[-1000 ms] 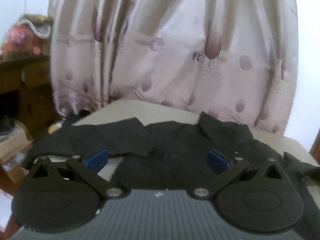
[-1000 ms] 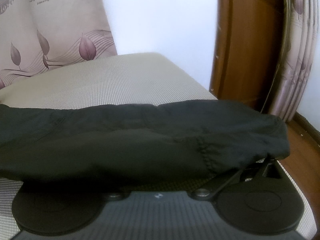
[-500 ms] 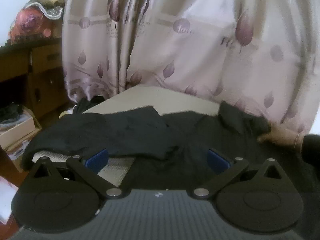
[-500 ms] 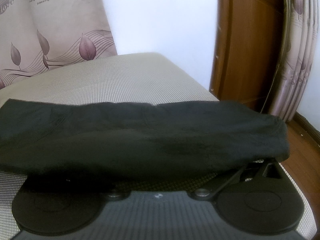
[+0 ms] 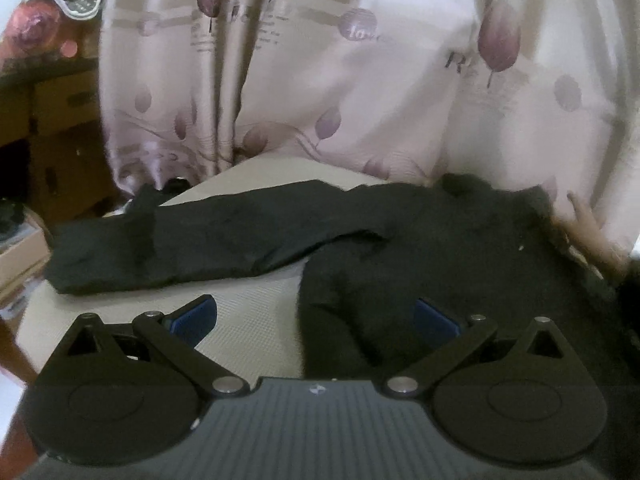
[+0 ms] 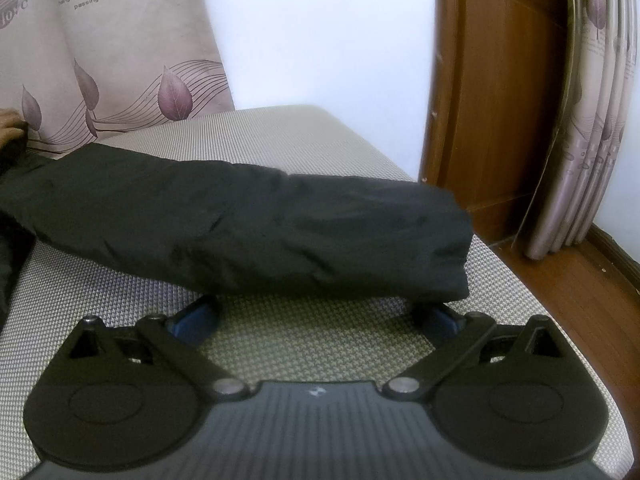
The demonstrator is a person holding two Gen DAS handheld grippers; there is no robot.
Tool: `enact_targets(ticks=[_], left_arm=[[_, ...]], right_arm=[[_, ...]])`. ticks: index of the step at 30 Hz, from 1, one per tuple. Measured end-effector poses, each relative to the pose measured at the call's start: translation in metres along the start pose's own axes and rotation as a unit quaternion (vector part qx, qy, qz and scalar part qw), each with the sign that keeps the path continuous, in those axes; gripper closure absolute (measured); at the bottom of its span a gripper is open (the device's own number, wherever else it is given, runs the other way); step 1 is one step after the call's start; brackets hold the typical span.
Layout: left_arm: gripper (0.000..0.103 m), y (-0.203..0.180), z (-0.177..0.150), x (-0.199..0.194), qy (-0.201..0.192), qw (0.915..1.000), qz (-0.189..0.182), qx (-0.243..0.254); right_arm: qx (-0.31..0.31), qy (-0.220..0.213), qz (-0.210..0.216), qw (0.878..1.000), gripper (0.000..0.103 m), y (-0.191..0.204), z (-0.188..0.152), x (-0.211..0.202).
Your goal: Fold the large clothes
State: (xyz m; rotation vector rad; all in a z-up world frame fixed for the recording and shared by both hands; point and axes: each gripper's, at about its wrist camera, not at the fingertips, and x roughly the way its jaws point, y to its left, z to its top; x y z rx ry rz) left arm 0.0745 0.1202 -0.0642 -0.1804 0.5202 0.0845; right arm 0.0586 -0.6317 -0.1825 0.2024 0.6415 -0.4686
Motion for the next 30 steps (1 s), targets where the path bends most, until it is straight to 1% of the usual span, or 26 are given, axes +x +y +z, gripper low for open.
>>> enact_targets(ticks=[3,5,10,12,14,17,20,22,24,27,30], left_arm=[[0.000,0.001,-0.004,-0.010,-0.001,0.9999,-0.008,-0.015],[0.000,0.004,-0.008,-0.021,0.002,0.9998,-0.004,-0.019],[0.000,0.014,-0.014,-0.062,0.000,0.9994,0.015,-0.031],[0.000,0.021,-0.016,-0.080,0.001,0.9988,0.018,-0.045],[0.000,0.027,-0.015,-0.103,-0.007,0.9982,0.019,-0.056],[0.000,0.030,-0.011,-0.136,-0.038,0.9978,0.033,-0.043],[0.000,0.028,-0.007,-0.161,-0.056,0.9975,0.038,-0.021],[0.000,0.029,-0.007,-0.173,-0.066,0.9972,0.029,-0.020],[0.000,0.029,-0.009,-0.178,-0.065,0.9976,0.018,-0.015],[0.000,0.029,-0.013,-0.185,-0.078,0.9968,0.017,-0.006],[0.000,0.030,-0.013,-0.195,-0.095,0.9954,0.006,-0.004]], right_arm=[[0.000,0.000,0.001,1.000,0.000,-0.001,-0.001,-0.002],[0.000,0.000,0.001,1.000,0.000,-0.002,-0.001,-0.001],[0.002,-0.001,0.002,1.000,0.000,-0.003,-0.002,-0.002],[0.000,-0.001,0.001,1.000,0.000,-0.001,-0.001,-0.001],[0.000,-0.001,0.000,1.000,0.000,-0.001,-0.001,-0.001],[0.001,-0.002,0.000,1.000,0.000,-0.001,-0.002,-0.001],[0.001,-0.002,0.000,1.000,0.000,-0.001,-0.001,-0.001],[0.001,-0.002,0.000,1.000,0.000,-0.001,-0.001,0.000],[0.001,-0.002,0.000,1.000,0.000,-0.001,-0.001,-0.001],[0.001,-0.002,0.000,1.000,0.000,0.000,-0.001,0.000],[0.001,-0.002,0.000,1.000,0.000,-0.001,-0.001,-0.001]])
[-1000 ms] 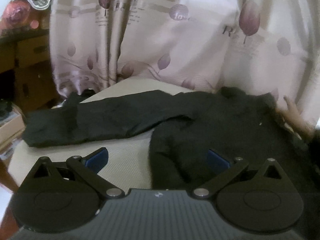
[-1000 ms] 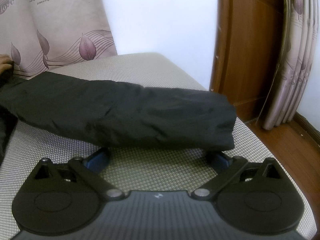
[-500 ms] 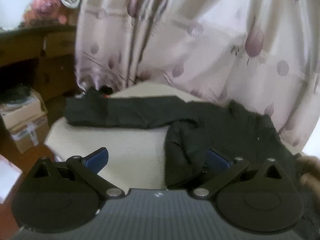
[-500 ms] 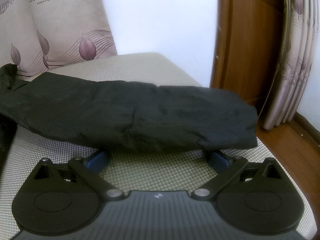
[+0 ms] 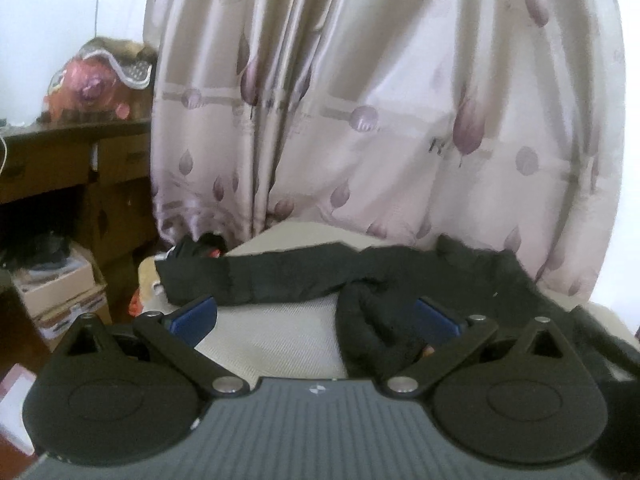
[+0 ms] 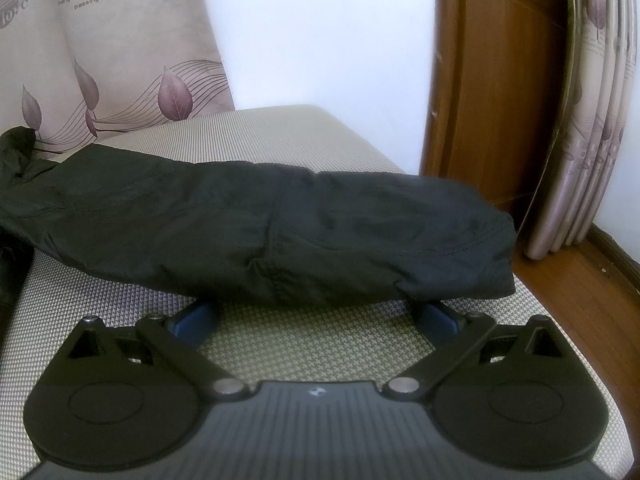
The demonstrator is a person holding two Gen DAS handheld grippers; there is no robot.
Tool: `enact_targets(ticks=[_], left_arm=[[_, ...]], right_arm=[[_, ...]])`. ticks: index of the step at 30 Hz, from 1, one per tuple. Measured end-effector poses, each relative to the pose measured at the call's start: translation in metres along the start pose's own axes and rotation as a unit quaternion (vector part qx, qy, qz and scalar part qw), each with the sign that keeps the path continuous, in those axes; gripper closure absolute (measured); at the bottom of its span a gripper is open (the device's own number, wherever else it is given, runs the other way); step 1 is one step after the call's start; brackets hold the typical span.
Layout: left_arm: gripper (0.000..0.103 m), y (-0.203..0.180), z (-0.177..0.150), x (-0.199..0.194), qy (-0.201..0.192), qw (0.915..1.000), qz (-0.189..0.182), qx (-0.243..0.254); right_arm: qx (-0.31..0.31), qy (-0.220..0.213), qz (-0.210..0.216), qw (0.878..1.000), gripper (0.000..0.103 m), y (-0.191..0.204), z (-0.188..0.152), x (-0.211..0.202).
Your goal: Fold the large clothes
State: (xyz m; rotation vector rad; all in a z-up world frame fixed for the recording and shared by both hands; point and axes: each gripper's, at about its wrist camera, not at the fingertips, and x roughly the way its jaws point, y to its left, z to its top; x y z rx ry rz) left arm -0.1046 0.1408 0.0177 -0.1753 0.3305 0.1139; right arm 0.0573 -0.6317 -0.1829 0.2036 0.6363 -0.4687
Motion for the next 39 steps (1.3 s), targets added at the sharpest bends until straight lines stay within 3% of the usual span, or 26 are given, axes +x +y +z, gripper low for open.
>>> enact_targets(ticks=[10,14,21,28,32,36,39], left_arm=[[0.000,-0.008,0.009,-0.025,-0.057,0.9979,-0.031,0.001],[0.000,-0.010,0.003,-0.017,-0.037,0.9989,-0.030,0.002],[0.000,0.004,0.001,-0.001,-0.001,0.9981,-0.025,-0.057],[0.000,-0.009,0.000,-0.005,0.001,1.0000,-0.003,-0.005],[0.000,-0.009,0.001,-0.015,-0.030,0.9995,0.005,0.012],[0.000,-0.018,0.006,-0.018,-0.057,0.9981,-0.008,0.020],[0.000,-0.030,0.007,-0.008,-0.043,0.9985,-0.020,0.026]], right_arm=[[0.000,0.000,0.000,1.000,0.000,0.000,0.000,0.000],[0.000,0.000,0.000,1.000,0.000,0.000,0.000,0.000],[0.000,0.000,0.000,1.000,0.000,0.000,0.000,0.000],[0.001,-0.001,0.000,1.000,0.000,0.000,0.000,0.001],[0.001,-0.001,0.000,1.000,0.000,0.000,0.000,0.001],[0.001,-0.001,0.000,1.000,0.000,0.000,0.000,0.001],[0.001,-0.001,0.000,1.000,0.000,0.000,0.000,0.001]])
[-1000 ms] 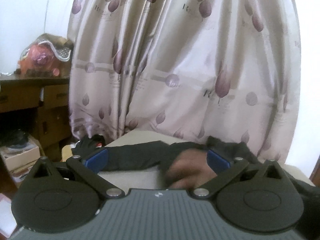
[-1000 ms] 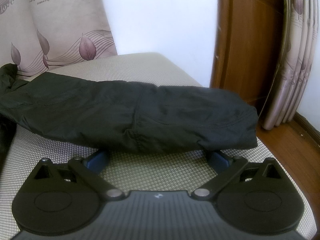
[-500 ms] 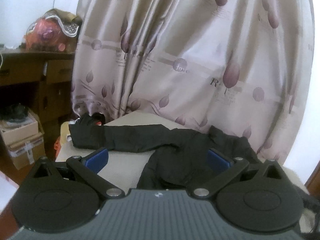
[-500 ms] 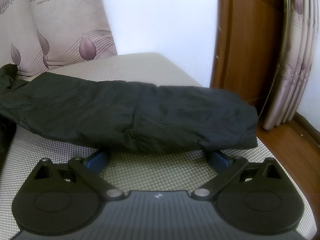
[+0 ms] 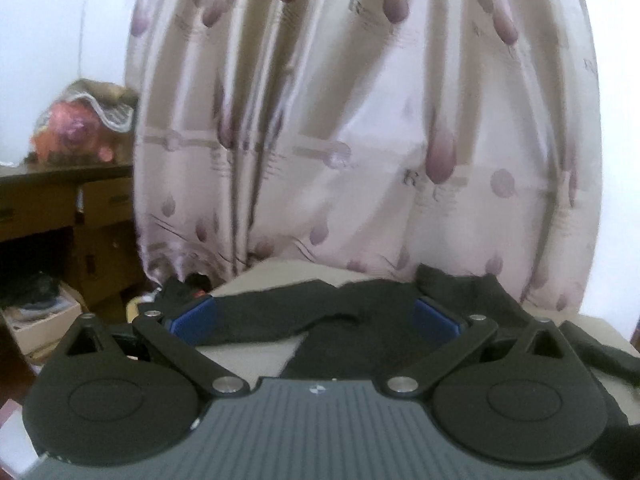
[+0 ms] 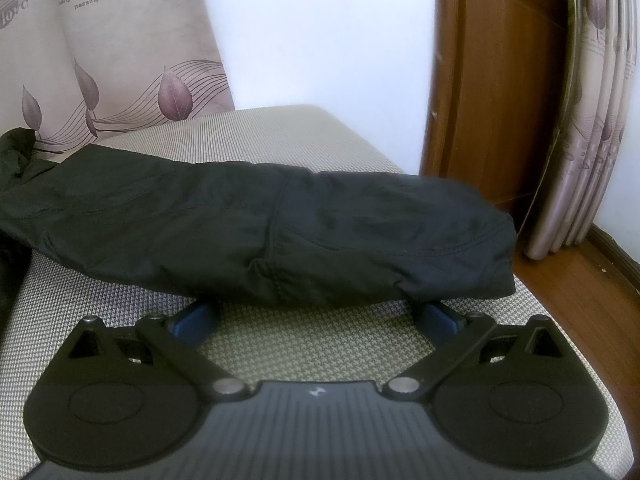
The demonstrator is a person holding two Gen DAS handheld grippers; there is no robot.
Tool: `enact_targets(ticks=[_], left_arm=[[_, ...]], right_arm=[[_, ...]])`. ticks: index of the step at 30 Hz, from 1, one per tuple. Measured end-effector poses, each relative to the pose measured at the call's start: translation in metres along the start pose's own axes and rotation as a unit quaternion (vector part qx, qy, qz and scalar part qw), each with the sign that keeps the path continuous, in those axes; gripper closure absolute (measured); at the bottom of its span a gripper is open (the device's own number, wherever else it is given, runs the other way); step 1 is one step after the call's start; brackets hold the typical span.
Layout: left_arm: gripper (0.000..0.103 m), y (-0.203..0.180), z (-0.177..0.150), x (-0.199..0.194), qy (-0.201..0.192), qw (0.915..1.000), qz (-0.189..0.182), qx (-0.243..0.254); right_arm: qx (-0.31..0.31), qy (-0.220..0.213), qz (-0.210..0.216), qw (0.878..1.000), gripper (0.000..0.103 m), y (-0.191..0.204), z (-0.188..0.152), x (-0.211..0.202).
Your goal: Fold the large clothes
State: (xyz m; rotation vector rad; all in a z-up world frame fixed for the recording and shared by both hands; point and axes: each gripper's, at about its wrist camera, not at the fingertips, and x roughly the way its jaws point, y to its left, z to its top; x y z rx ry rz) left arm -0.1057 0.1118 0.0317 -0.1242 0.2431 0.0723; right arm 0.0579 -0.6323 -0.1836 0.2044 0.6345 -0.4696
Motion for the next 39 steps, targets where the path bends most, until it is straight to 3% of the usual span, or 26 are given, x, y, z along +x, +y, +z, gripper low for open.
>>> enact_targets(ticks=[8,16,22,28,30,31,34,35,39], left_arm=[[0.000,-0.020,-0.016,0.026,0.033,0.9980,-0.053,0.002],[0.000,-0.080,-0.032,0.066,0.070,0.9918,-0.106,0.016],[0.000,-0.124,-0.047,0.074,0.061,0.9910,-0.100,0.064],[0.000,-0.148,-0.060,0.086,0.081,0.9871,-0.093,0.103],[0.000,-0.151,-0.061,0.093,0.097,0.9856,-0.089,0.105],[0.000,-0.151,-0.061,0.096,0.104,0.9853,-0.086,0.105],[0.000,-0.148,-0.060,0.102,0.119,0.9850,-0.083,0.094],[0.000,-0.146,-0.059,0.103,0.121,0.9852,-0.081,0.091],[0.000,-0.143,-0.058,0.100,0.115,0.9873,-0.059,0.092]], right_arm=[[0.000,0.000,0.000,1.000,0.000,0.000,0.000,0.000],[0.000,0.000,0.000,1.000,0.000,0.000,0.000,0.000],[0.001,-0.001,0.000,1.000,0.000,0.000,0.000,0.000],[-0.006,0.012,0.000,1.000,0.000,0.004,-0.007,-0.014],[-0.002,0.033,-0.004,0.999,0.000,0.010,-0.009,-0.032],[0.006,0.021,0.001,1.000,0.000,0.014,-0.012,-0.050],[0.005,-0.104,0.018,0.994,0.000,0.037,-0.031,-0.129],[-0.005,-0.126,0.028,0.992,0.000,0.047,-0.036,-0.153],[-0.006,-0.149,0.131,0.980,0.000,0.092,-0.051,-0.238]])
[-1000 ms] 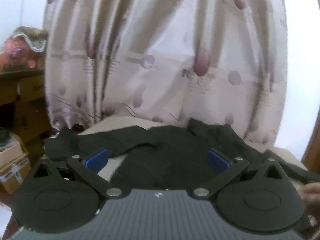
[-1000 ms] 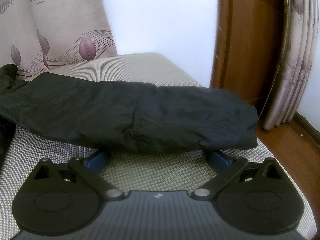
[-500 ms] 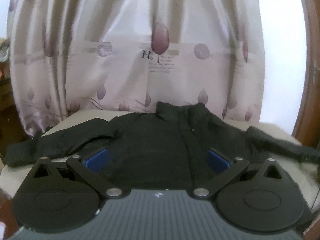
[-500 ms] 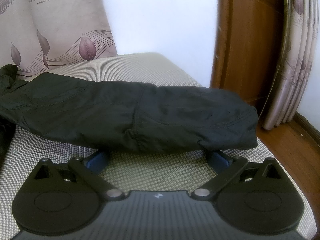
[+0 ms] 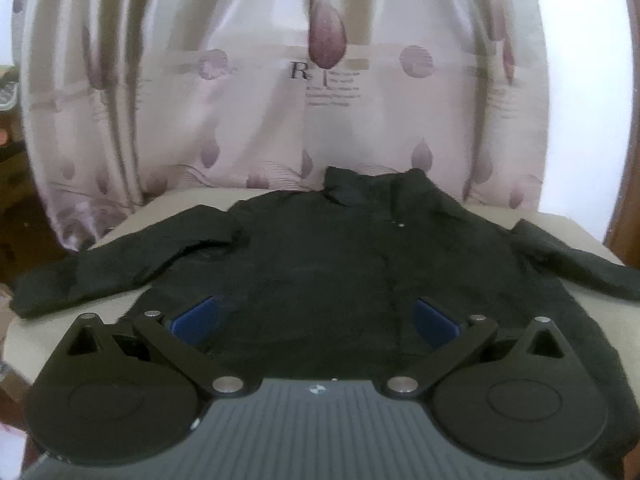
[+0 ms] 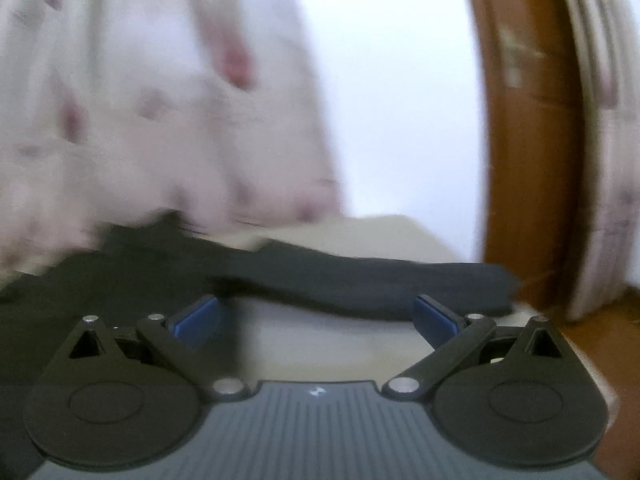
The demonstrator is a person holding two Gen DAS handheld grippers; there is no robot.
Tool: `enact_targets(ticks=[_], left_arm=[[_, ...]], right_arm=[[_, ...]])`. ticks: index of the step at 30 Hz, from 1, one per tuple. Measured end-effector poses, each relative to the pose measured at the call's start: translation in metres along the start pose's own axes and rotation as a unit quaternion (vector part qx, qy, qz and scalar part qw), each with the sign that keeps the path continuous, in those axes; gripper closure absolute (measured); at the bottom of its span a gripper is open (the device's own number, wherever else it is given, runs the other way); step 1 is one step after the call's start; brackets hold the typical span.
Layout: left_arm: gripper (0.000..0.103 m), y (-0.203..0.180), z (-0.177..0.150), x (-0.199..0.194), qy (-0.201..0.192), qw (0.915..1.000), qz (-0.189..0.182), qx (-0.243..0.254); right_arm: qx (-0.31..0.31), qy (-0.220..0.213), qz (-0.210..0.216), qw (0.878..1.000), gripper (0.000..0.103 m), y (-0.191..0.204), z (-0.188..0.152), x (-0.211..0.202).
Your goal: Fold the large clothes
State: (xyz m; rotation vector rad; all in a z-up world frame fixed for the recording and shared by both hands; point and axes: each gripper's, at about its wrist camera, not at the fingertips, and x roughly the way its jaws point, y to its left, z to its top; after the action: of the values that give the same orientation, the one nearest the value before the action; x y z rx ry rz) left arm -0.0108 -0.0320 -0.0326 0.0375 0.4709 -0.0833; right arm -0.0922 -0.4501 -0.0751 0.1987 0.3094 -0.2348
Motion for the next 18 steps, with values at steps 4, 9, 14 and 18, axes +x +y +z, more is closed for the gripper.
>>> enact_targets(ticks=[4,9,14,18], left_arm=[[0.000,0.002,0.000,-0.010,-0.011,0.9995,0.027,0.012],[0.000,0.010,0.000,-0.023,-0.025,0.9992,0.032,0.010],[0.000,0.027,-0.003,-0.030,-0.020,0.9993,0.026,-0.017],[0.000,0.037,-0.005,-0.024,-0.005,0.9993,0.023,-0.030]], right_arm=[[-0.022,0.003,0.082,0.996,0.000,0.070,0.002,-0.038],[-0.093,0.014,0.120,0.988,0.000,0.146,-0.007,-0.047],[-0.105,0.078,0.087,0.988,0.000,0.179,-0.010,-0.024],[-0.113,0.088,0.052,0.988,0.000,0.186,-0.011,-0.014]])
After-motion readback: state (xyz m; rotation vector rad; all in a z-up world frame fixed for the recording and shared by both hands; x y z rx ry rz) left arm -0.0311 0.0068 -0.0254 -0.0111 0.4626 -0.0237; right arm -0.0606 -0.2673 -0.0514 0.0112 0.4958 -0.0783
